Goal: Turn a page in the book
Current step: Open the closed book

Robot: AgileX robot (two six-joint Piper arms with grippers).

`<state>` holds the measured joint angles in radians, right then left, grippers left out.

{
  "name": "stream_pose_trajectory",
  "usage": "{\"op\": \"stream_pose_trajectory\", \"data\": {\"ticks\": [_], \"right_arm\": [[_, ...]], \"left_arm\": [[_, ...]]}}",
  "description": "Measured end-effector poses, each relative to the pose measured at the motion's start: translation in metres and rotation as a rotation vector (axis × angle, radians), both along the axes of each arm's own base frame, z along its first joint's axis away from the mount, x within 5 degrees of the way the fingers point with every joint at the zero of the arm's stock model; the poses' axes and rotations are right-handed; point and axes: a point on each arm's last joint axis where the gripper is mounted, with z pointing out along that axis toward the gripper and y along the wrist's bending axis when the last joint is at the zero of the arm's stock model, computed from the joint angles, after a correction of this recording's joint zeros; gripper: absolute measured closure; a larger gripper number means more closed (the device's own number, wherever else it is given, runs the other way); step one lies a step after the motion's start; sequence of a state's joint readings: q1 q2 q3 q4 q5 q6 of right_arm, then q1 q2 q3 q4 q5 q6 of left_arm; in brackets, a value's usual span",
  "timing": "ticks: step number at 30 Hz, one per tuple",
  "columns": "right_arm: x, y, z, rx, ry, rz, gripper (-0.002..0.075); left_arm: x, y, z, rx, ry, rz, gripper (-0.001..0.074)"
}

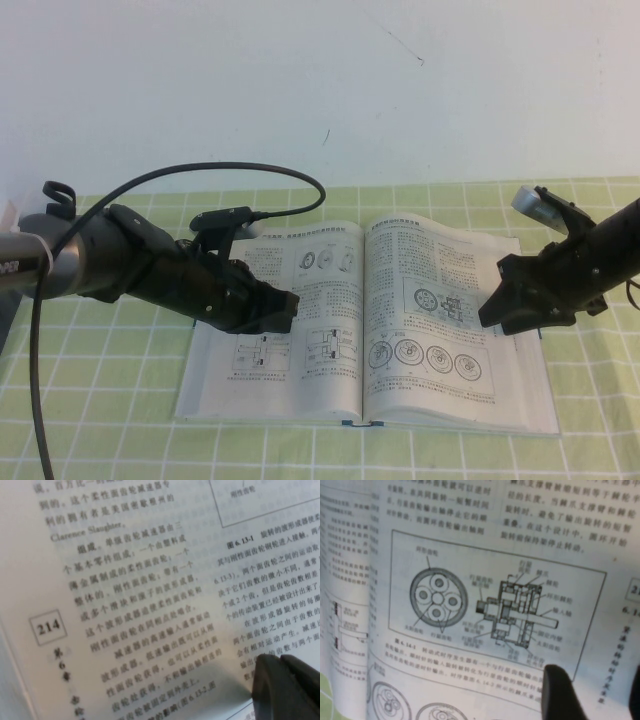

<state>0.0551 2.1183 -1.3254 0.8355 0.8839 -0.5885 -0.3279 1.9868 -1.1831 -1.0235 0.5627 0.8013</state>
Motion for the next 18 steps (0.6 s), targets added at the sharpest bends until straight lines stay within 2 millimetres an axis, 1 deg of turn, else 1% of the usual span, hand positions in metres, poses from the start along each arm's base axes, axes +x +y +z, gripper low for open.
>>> {"op": "stream_pose_trajectory", "data": {"ticks": [11, 18], "right_arm": [[0.0006, 0.0009, 0.0000, 0.014, 0.003, -0.012, 0.0417], [0.0016, 0.0042, -0.0064, 0.061, 0.037, -0.037, 0.0424]], "left_arm": [[0.0000, -0.0004, 0.0003, -0.005, 0.000, 0.000, 0.0738], [-0.0001, -0.0005, 0.0003, -0.007, 0.002, 0.000, 0.0738]]}}
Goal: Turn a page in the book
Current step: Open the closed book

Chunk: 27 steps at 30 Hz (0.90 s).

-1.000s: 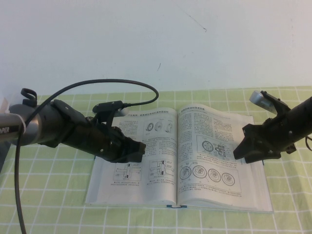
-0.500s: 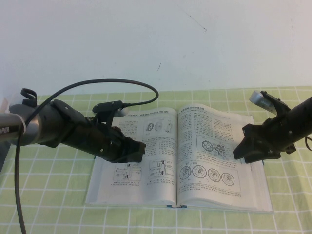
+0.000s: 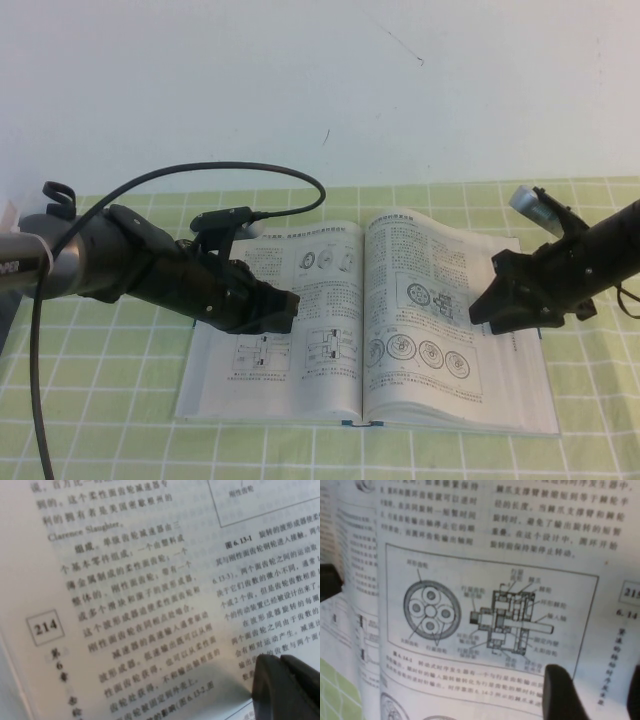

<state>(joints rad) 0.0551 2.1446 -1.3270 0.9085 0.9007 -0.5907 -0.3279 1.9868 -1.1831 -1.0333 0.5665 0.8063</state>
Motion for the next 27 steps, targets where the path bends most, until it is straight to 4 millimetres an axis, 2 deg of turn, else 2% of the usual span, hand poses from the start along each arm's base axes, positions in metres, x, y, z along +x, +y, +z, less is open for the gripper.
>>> {"op": "stream_pose_trajectory", "data": {"ticks": [14, 20, 27], "right_arm": [[0.002, 0.004, -0.003, 0.059, -0.022, 0.009, 0.0460], [0.002, 0.007, -0.002, 0.067, -0.033, 0.019, 0.0462], [0.002, 0.016, -0.007, 0.094, -0.023, 0.020, 0.0463]], "left_arm": [[0.000, 0.000, 0.000, 0.000, 0.000, 0.000, 0.0738], [-0.008, -0.017, 0.000, 0.001, -0.002, -0.048, 0.0738], [-0.009, -0.017, 0.000, 0.000, 0.000, -0.049, 0.0738]]}}
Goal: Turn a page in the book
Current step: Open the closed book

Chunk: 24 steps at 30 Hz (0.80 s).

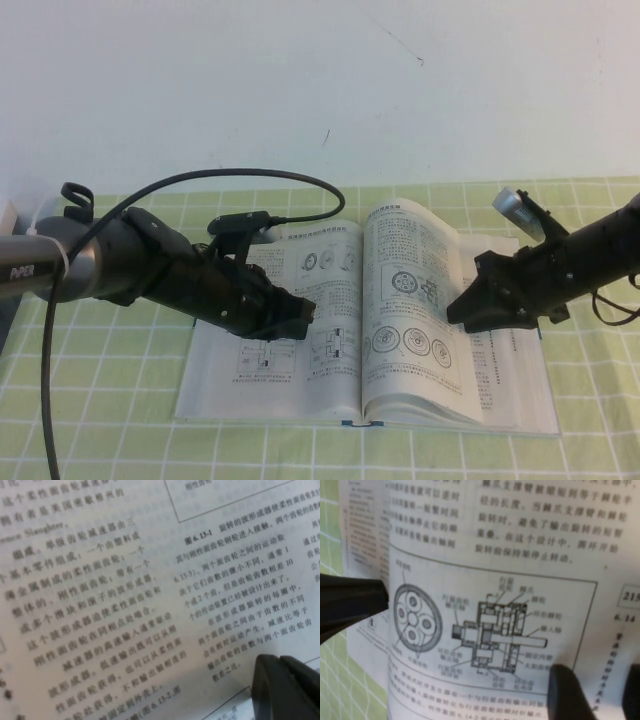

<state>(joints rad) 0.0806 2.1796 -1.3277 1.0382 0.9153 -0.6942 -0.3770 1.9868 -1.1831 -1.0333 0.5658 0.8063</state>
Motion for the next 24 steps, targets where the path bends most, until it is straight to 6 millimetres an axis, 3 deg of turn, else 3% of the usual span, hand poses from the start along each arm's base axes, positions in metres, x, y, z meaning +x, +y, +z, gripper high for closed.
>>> {"op": "stream_pose_trajectory", "data": {"ticks": [14, 24], "right_arm": [[0.001, 0.011, 0.000, 0.052, -0.032, 0.014, 0.0463], [0.002, 0.018, -0.001, 0.089, -0.054, 0.017, 0.0463]], "left_arm": [[0.000, 0.000, 0.001, 0.002, -0.006, -0.006, 0.0738], [-0.003, 0.001, 0.034, 0.014, -0.135, -0.020, 0.0738]]}}
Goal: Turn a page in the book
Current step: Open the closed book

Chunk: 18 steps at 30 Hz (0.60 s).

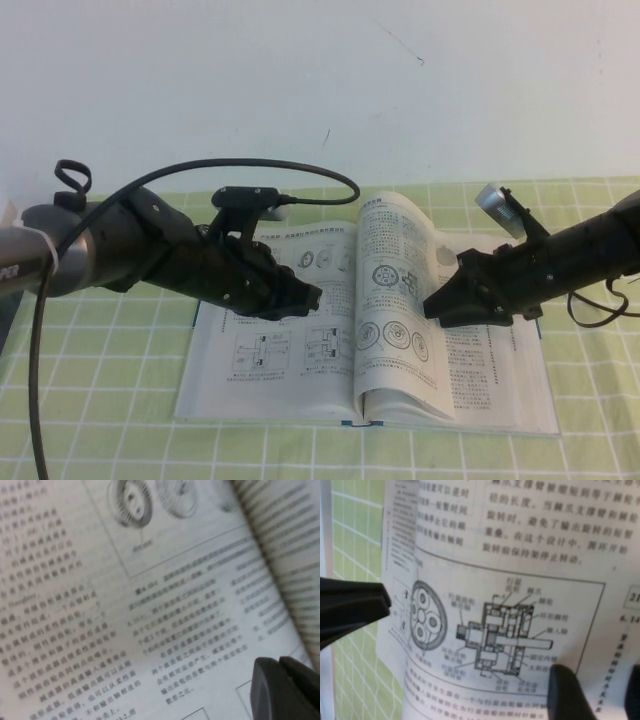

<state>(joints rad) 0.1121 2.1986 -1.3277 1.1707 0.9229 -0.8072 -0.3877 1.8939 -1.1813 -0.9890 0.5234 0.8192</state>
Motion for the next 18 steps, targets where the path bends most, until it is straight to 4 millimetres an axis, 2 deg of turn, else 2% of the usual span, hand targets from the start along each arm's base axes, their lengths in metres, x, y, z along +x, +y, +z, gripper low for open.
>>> {"op": "stream_pose_trajectory", "data": {"ticks": [18], "right_arm": [[-0.001, 0.010, 0.003, 0.040, -0.021, 0.017, 0.0463]], "left_arm": [[-0.008, 0.003, 0.040, -0.014, -0.138, -0.054, 0.0738]]}}
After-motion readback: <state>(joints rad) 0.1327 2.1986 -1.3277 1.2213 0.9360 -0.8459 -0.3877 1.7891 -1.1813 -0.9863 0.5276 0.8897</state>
